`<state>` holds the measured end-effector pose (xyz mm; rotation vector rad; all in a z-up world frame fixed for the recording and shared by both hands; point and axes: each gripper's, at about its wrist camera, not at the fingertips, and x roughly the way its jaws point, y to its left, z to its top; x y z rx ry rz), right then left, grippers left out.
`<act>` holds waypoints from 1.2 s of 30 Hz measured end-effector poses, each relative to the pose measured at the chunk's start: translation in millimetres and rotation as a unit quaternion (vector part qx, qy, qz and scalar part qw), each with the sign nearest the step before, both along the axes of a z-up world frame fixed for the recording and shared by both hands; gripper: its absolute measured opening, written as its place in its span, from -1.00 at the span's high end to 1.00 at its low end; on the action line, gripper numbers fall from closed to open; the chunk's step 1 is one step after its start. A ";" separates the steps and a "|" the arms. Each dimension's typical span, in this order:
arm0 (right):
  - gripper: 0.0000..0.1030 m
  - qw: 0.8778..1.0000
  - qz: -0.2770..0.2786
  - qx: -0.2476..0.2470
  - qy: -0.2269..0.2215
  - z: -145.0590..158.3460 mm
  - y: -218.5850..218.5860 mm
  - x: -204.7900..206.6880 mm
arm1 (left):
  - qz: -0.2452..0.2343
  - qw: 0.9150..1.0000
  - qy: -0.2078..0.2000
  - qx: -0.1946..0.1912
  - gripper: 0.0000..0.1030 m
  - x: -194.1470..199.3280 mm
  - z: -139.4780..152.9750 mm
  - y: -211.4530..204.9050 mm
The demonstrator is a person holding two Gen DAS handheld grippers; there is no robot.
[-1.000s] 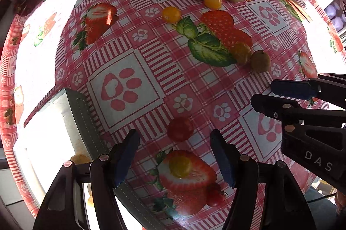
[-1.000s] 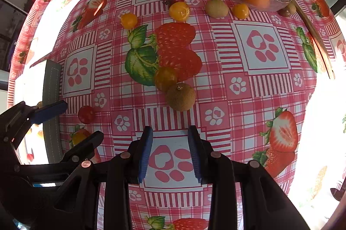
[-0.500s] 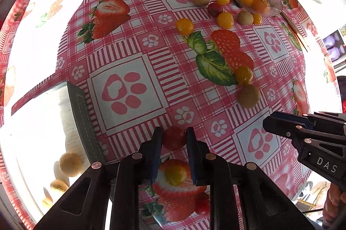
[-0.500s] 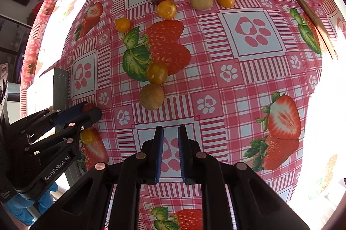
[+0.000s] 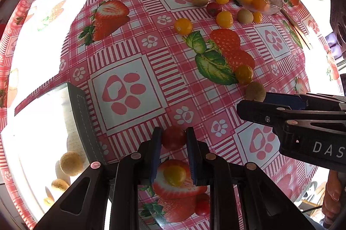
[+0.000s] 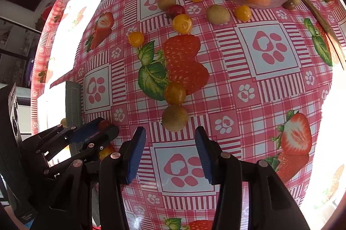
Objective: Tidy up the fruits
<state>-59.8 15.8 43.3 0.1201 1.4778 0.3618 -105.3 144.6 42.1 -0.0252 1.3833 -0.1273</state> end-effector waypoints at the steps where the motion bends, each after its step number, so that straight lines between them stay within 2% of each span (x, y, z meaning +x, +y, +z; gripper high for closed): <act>1: 0.07 1.000 0.001 -0.004 0.003 -1.2 1.0 2.0 | 0.001 1.000 0.000 -0.001 0.54 -0.6 0.2 0.2; 2: 0.14 1.000 0.005 -0.011 -0.005 -1.1 5.2 4.0 | 0.000 1.000 -0.001 -0.003 0.54 -1.0 0.2 0.8; 3: 0.50 1.000 0.012 -0.017 -0.001 -4.4 10.7 6.2 | 0.000 1.000 -0.001 -0.005 0.54 -1.2 0.5 1.5; 7: 0.48 1.000 0.000 -0.011 0.000 -2.2 7.3 6.2 | 0.005 0.999 0.004 -0.035 0.54 -3.6 1.5 8.1; 15: 0.48 1.000 -0.012 -0.003 0.015 0.4 -6.8 -11.0 | 0.008 0.999 -0.004 -0.049 0.54 -10.7 13.7 6.8; 23: 0.48 1.000 0.009 0.000 0.006 12.7 3.2 -23.5 | 0.040 0.997 -0.026 -0.063 0.54 -26.8 39.4 21.8; 30: 0.48 0.999 0.041 0.005 -0.006 25.2 35.5 -30.5 | 0.087 0.994 -0.045 -0.054 0.54 -57.8 57.8 55.8; 36: 0.47 0.996 0.089 0.015 -0.008 42.0 75.3 -43.1 | 0.156 0.986 -0.046 -0.040 0.54 -96.4 61.4 102.1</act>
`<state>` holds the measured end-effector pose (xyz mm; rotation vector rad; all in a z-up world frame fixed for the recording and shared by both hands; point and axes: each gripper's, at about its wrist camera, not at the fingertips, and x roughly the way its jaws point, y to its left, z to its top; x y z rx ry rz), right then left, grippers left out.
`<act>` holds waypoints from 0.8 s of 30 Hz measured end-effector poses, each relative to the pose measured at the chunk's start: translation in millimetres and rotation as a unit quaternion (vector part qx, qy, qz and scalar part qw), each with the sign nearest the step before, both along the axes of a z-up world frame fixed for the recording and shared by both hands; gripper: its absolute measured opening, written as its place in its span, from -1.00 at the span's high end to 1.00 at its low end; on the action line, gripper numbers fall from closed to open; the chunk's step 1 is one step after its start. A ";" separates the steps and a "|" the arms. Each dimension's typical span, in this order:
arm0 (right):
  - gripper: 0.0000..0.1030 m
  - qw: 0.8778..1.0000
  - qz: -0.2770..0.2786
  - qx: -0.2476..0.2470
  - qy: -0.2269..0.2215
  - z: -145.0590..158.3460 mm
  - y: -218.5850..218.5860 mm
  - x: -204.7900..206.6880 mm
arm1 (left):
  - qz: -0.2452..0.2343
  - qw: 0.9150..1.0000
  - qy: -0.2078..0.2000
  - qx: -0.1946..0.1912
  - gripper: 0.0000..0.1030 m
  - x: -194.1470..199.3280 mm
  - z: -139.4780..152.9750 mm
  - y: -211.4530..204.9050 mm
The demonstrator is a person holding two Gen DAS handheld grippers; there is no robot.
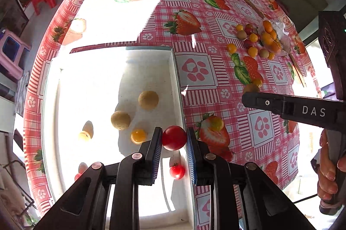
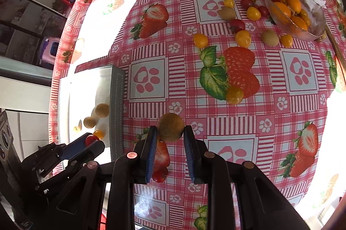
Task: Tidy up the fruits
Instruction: 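Carry the tomato and kiwi over the white tray and open both tools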
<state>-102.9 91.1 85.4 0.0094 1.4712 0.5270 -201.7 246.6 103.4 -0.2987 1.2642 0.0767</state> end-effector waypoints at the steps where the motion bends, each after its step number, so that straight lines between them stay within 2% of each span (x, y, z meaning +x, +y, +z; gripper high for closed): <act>1: 0.47 1.000 0.009 0.002 0.000 0.8 8.7 -3.3 | 0.011 1.000 0.002 0.002 0.54 -6.9 -0.8 7.0; 12: 0.47 0.992 0.124 0.004 0.022 -7.9 107.0 -49.6 | 0.102 0.993 0.048 0.015 0.54 -83.7 -27.9 59.7; 16: 0.47 0.986 0.161 -0.014 0.036 -23.6 133.4 -69.3 | 0.124 0.990 0.067 0.019 0.54 -95.9 -42.2 69.5; 24: 0.47 0.976 0.199 -0.064 0.059 -61.3 160.3 -91.4 | 0.125 0.989 0.078 0.025 0.54 -100.1 -56.0 73.0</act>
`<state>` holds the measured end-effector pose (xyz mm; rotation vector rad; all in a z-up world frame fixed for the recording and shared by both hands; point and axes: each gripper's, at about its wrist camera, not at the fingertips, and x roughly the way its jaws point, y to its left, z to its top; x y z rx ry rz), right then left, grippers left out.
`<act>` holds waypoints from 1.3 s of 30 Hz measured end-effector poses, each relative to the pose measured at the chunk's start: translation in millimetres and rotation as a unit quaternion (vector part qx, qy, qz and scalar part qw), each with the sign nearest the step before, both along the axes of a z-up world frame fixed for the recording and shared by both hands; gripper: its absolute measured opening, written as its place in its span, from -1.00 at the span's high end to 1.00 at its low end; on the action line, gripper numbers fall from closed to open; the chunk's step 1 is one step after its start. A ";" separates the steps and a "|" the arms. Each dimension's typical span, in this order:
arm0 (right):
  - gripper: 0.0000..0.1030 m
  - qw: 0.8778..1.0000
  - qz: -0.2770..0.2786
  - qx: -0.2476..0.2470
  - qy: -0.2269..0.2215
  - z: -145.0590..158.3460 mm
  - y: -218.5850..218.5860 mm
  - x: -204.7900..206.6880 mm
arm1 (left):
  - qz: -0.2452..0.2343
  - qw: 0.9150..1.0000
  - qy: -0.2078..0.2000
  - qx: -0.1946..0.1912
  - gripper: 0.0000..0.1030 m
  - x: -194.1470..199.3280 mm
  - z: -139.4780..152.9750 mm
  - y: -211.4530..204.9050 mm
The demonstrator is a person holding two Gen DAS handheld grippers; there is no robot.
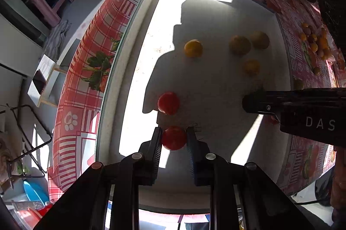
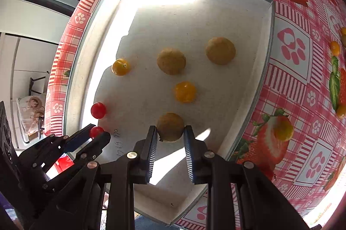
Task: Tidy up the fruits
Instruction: 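Carry the tomato and kiwi over the white tray and open both tools, then move both open tools back over the scattered fruits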
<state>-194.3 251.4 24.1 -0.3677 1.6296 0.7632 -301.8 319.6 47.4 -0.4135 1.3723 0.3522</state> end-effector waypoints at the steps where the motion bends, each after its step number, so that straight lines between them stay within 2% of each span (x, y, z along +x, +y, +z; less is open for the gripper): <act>1: 0.46 1.000 0.000 -0.001 0.002 -2.1 2.2 -0.1 | -0.001 1.000 -0.001 0.000 0.54 0.1 0.0 -0.6; 7: 0.46 1.000 0.002 -0.002 -0.004 -3.9 11.5 2.7 | -0.007 1.000 0.004 0.011 0.53 5.0 0.7 -4.7; 9: 0.46 1.000 -0.001 0.001 0.001 -2.4 12.5 4.1 | -0.014 1.000 0.009 0.016 0.42 5.7 0.8 -6.7; 10: 0.46 1.000 -0.001 0.005 0.004 -1.3 11.3 5.1 | -0.017 1.000 0.011 0.019 0.26 6.7 0.7 -8.0; 11: 0.45 1.000 -0.002 0.009 0.006 1.0 8.9 7.1 | -0.017 0.999 0.015 0.027 -0.27 7.4 0.9 -9.4; 12: 0.38 1.000 -0.003 0.015 0.007 4.9 2.4 12.8 | -0.016 0.999 0.013 0.040 -0.55 6.8 2.9 -10.7; 13: 0.19 1.000 -0.004 0.020 0.005 8.6 1.3 13.9 | -0.017 0.999 0.009 0.050 -0.55 6.8 5.4 -11.6; 15: -0.12 0.999 -0.007 0.032 -0.004 19.5 -2.4 16.8 | -0.023 0.999 0.015 0.045 -0.55 8.8 5.0 -12.7; 19: -0.32 0.998 -0.025 0.057 -0.014 38.6 -13.6 25.3 | -0.036 0.998 0.024 0.051 -0.55 14.0 8.1 -16.1; 24: -0.36 0.995 -0.069 0.067 -0.028 56.7 -47.2 46.1 | -0.063 0.996 0.009 0.058 -0.55 30.3 24.7 -27.5; 31: -0.36 0.986 -0.152 0.041 -0.050 59.6 -121.5 72.5 | -0.114 0.991 -0.032 0.062 -0.55 73.4 53.5 -59.3; 39: -0.36 0.960 -0.267 0.000 -0.081 54.2 -210.5 124.3 | -0.169 0.982 -0.070 0.051 -0.55 148.3 78.4 -104.2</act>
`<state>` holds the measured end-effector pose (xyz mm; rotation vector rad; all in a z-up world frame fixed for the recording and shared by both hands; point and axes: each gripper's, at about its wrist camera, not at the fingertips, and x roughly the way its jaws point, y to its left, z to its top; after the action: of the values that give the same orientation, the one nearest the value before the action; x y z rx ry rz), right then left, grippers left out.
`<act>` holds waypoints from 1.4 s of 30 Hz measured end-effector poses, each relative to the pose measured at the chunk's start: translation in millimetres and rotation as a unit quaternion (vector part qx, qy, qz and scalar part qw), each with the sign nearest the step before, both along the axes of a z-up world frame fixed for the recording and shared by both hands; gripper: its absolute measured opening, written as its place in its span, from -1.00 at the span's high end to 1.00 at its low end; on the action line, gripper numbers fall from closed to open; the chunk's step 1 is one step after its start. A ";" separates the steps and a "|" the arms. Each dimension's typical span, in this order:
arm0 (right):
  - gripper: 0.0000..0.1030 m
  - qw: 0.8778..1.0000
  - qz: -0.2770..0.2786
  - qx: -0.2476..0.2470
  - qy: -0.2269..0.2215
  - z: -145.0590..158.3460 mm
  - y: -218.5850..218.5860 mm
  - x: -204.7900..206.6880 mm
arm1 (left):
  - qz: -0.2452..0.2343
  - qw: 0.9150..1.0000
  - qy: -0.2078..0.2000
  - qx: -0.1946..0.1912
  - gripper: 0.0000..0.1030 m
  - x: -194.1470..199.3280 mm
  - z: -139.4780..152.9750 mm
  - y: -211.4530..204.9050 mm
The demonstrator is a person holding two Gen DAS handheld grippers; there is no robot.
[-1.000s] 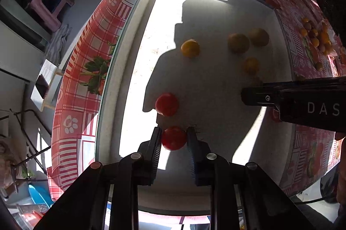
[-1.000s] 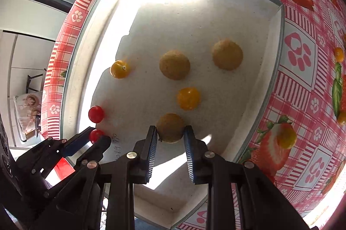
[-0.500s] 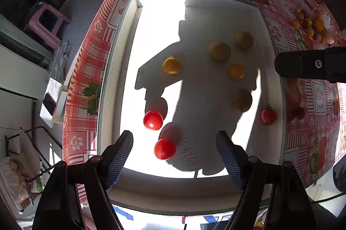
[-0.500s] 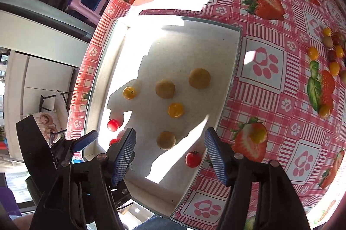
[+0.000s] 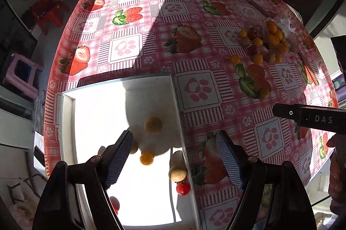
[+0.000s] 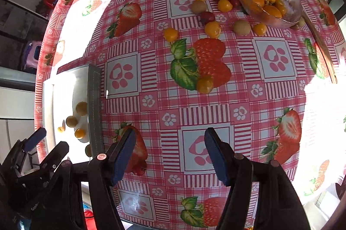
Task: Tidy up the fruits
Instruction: 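Move both open tools back over the scattered fruits, then grasp a yellow tomato with the left tool while the right tool grasps a brown kiwi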
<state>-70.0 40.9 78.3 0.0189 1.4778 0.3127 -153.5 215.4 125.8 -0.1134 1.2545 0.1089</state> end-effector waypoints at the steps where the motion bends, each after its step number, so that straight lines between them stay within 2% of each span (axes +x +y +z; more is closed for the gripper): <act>1: -0.36 1.000 -0.015 -0.002 -0.003 0.4 -11.6 8.4 | -0.005 1.000 -0.001 -0.002 -0.55 10.8 0.4 -6.6; 6: -0.36 0.998 -0.061 -0.014 -0.020 -1.6 -48.3 39.9 | -0.016 1.000 0.000 -0.012 -0.55 60.3 -11.7 -37.2; 14: -0.29 0.995 -0.101 0.002 -0.022 -20.5 -61.1 75.5 | -0.019 0.999 0.022 -0.020 -0.55 113.5 -50.3 -61.0; 21: -0.23 0.990 -0.138 0.022 -0.023 -34.8 -61.3 97.5 | -0.023 0.999 0.026 -0.011 -0.55 140.6 -71.0 -69.0; 29: -0.18 0.979 -0.196 0.045 -0.021 -42.0 -67.6 115.6 | -0.055 0.998 0.022 0.007 -0.54 158.2 -83.8 -85.7; 31: -0.13 0.979 -0.198 0.049 -0.023 -43.4 -66.5 118.8 | -0.056 0.998 0.022 0.004 -0.41 160.3 -85.8 -87.0; 32: -0.11 0.979 -0.197 0.049 -0.024 -43.4 -64.9 119.8 | -0.056 0.998 0.028 0.003 -0.27 161.7 -87.5 -87.4; 35: 0.14 0.978 -0.198 0.058 -0.019 -44.7 -60.5 122.8 | -0.057 0.998 0.024 0.006 -0.26 163.2 -86.8 -89.6; 37: 0.25 0.979 -0.196 0.058 -0.017 -44.9 -57.6 124.9 | -0.056 0.998 0.020 0.005 -0.09 163.6 -85.5 -89.6; 39: 0.40 0.979 -0.193 0.064 -0.011 -46.9 -55.2 126.5 | -0.058 0.998 0.016 0.002 0.28 165.2 -84.4 -88.8; 41: 0.40 0.980 -0.186 0.063 -0.011 -46.7 -52.9 127.5 | -0.062 0.998 0.015 -0.003 0.51 166.0 -83.4 -87.6; 42: 0.40 0.981 -0.183 0.065 -0.010 -46.6 -52.1 127.3 | -0.062 0.998 0.015 -0.008 0.52 165.4 -83.1 -86.2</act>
<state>57.3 -11.2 31.6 0.3873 1.3997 0.1095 11.9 129.2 42.7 -0.0476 1.2899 -0.0078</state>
